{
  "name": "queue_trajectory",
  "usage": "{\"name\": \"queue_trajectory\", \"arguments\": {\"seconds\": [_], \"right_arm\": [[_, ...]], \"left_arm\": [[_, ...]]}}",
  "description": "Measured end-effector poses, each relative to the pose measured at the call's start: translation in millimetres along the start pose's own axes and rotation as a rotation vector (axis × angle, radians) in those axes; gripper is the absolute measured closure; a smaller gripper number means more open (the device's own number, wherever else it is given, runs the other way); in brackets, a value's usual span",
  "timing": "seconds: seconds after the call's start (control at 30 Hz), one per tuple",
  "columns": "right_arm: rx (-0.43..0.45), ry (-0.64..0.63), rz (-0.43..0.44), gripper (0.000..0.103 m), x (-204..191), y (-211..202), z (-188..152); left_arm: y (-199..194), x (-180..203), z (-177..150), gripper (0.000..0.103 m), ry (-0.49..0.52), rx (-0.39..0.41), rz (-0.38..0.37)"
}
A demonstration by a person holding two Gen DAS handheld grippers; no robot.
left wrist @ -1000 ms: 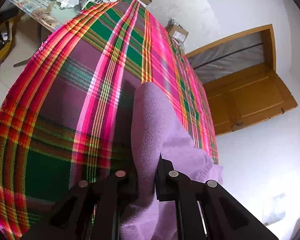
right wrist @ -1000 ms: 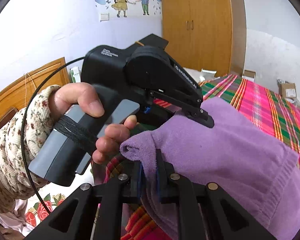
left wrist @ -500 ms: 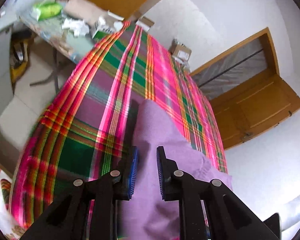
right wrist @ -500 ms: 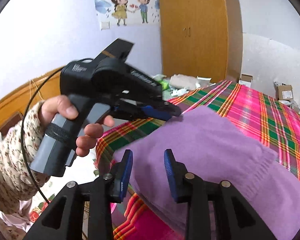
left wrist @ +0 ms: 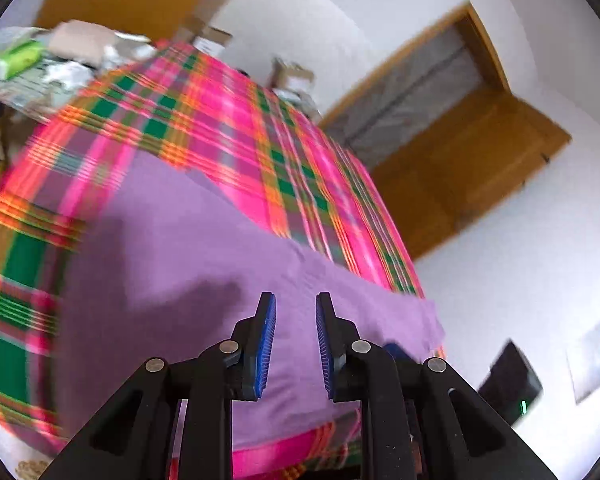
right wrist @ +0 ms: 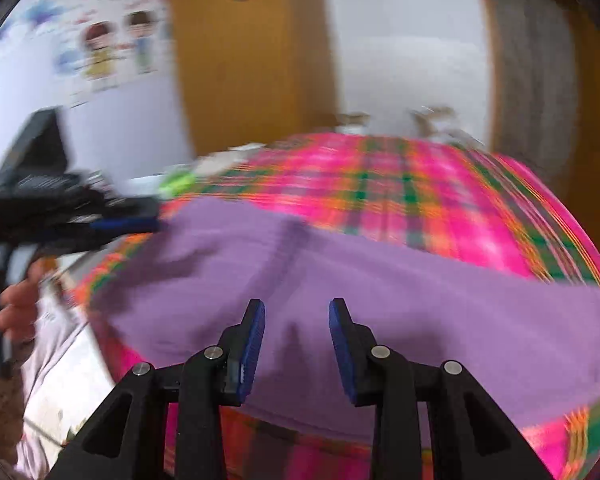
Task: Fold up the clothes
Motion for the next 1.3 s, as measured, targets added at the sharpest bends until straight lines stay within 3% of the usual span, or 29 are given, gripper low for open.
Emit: {"name": "queue_trajectory", "arguments": {"seconds": [0.2, 0.33, 0.6, 0.87, 1.0, 1.3], "right_arm": [[-0.013, 0.160, -0.176, 0.069, 84.0, -16.6, -22.2], [0.001, 0.221, -0.261, 0.069, 124.6, -33.5, -34.3], [0.043, 0.338, -0.408, 0.069, 199.4, -70.2, -51.8], [0.056, 0.358, -0.566, 0.069, 252.4, -97.2, -60.7], [0.069, 0.392, -0.547, 0.069, 270.2, -97.5, -61.8], [0.068, 0.333, -0.652, 0.069, 294.7, -110.5, -65.8]], "left_arm": [[43.5, 44.7, -32.5, 0.082, 0.059, -0.124, -0.080], [70.7, 62.4, -41.1, 0.082, 0.089, -0.179, -0.090], [110.8, 85.8, -49.9, 0.082, 0.118, -0.245, -0.123], [143.4, 104.7, -58.9, 0.082, 0.156, -0.294, -0.113], [156.8, 112.1, -63.4, 0.082, 0.178, -0.312, -0.099], [179.2, 124.0, -67.9, 0.081, 0.206, -0.336, -0.077]]}}
Point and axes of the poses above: each gripper's, at about its wrist camera, not at the fingertips, and y roughly the way its jaws point, x to its right, z to its top, the point moved 7 cm from there along y, roughly the way its jaws point, and after that the axes turned 5 degrees about z, right-handed, at the moved point
